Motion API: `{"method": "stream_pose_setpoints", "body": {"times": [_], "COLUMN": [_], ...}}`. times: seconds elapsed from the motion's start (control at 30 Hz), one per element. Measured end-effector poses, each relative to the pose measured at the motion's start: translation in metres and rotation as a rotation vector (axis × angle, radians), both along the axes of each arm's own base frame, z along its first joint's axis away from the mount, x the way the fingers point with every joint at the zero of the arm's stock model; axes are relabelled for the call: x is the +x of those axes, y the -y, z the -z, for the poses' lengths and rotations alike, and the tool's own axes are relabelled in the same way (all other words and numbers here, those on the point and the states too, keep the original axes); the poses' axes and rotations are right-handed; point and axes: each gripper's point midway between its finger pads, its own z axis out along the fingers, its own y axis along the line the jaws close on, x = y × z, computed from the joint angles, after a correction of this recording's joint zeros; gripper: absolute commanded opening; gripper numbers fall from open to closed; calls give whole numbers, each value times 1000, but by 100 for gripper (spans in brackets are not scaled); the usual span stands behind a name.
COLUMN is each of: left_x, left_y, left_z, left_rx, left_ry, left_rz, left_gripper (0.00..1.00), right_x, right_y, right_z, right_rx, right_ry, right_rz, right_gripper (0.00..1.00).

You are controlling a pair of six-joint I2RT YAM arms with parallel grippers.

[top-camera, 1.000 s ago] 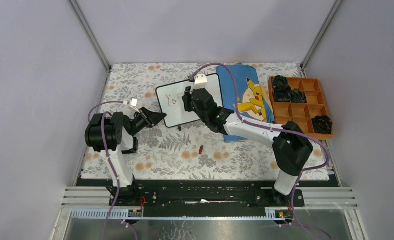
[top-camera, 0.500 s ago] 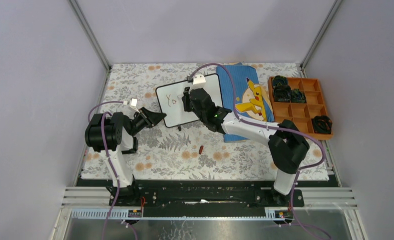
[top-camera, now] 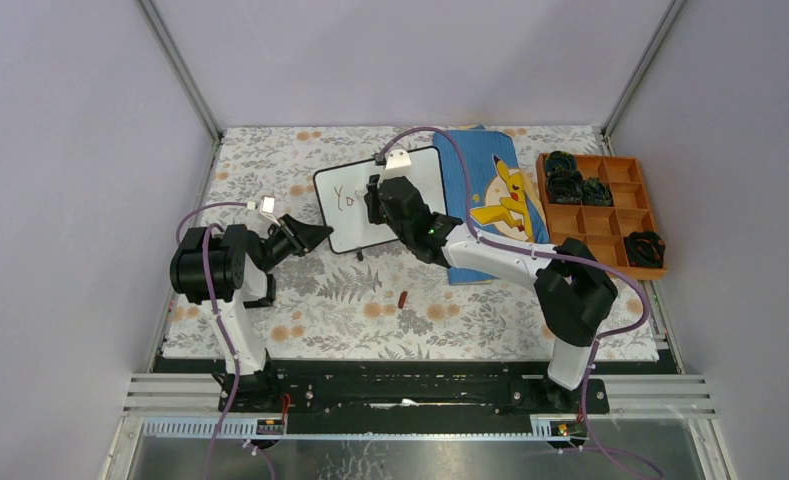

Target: Write a sentence on the whiteboard

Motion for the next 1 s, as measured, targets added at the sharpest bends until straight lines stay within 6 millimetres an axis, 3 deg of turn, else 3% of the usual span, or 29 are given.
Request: {"method": "stream_pose_setpoints", "body": {"times": [0.5,1.0], "left_x": [0,1], "left_y": [0,0], "left_z": [1,2], "left_rx": [0,-1], "left_ry": [-3,-11], "left_rz": [-1,-2], "left_gripper": [36,22], "right_x": [-9,-9], "right_y": [10,17], "right_z": [28,27], "right_rx": [-30,-37], "right_ry": [-45,-40], "right_rz": [7,29], "right_gripper": [0,0]}}
